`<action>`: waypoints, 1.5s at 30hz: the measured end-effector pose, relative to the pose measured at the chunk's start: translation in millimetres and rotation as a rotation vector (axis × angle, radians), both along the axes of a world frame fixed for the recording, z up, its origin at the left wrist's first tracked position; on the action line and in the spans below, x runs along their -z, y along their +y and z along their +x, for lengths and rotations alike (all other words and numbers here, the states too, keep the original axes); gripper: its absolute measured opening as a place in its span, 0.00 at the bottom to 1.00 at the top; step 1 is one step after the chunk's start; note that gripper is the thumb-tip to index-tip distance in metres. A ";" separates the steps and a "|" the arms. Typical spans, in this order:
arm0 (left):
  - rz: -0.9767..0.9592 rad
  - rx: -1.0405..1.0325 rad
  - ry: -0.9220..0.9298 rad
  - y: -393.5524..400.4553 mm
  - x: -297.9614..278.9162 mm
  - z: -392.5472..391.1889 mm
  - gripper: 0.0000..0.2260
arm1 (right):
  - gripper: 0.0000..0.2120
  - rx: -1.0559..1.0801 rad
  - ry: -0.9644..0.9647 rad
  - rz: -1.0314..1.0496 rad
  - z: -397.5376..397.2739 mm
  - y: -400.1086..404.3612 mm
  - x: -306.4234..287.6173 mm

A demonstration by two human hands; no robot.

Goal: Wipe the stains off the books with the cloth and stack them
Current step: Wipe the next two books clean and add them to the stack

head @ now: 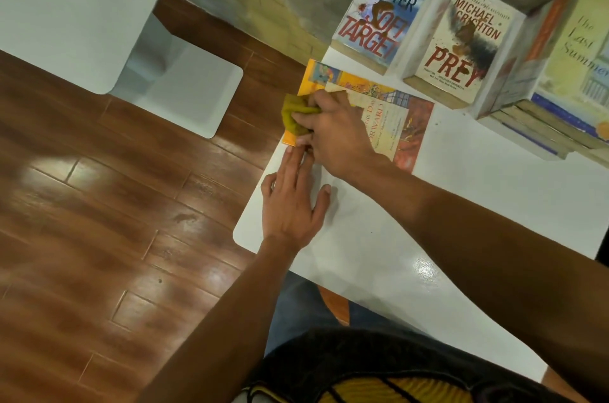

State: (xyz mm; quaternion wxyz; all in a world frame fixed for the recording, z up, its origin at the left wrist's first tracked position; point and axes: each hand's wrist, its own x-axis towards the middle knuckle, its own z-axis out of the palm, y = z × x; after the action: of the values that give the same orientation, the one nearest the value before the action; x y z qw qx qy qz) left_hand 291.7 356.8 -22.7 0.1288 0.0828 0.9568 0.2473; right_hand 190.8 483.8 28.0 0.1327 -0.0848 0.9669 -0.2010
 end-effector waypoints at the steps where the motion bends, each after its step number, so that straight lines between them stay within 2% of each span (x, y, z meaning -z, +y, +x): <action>1: 0.012 0.002 -0.016 -0.3 1.3 -0.4 0.30 | 0.15 -0.008 -0.004 0.031 0.2 0.0 2.0; 8: -0.016 -0.001 -0.018 -0.2 5.5 0.0 0.31 | 0.17 0.089 -0.019 0.026 2.0 4.6 4.6; 22: -0.076 0.017 0.020 1.7 5.8 -0.2 0.30 | 0.17 0.362 0.027 0.032 42.5 94.4 9.9; 27: -0.100 0.016 0.033 2.0 7.2 0.2 0.30 | 0.19 0.440 -0.008 -0.065 49.9 111.4 14.3; 38: -0.078 0.001 0.032 2.9 6.3 0.1 0.29 | 0.20 0.465 0.005 0.035 57.3 118.4 2.9; 45: -0.081 -0.002 0.019 3.1 6.7 -0.1 0.30 | 0.19 0.569 -0.041 0.076 57.1 112.9 -2.6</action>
State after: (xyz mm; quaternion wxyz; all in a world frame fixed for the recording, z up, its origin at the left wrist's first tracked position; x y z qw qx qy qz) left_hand 291.6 359.9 -29.4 0.1228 0.0787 0.9672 0.2079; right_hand 247.9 596.6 30.6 0.0934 0.1991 0.9557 -0.1954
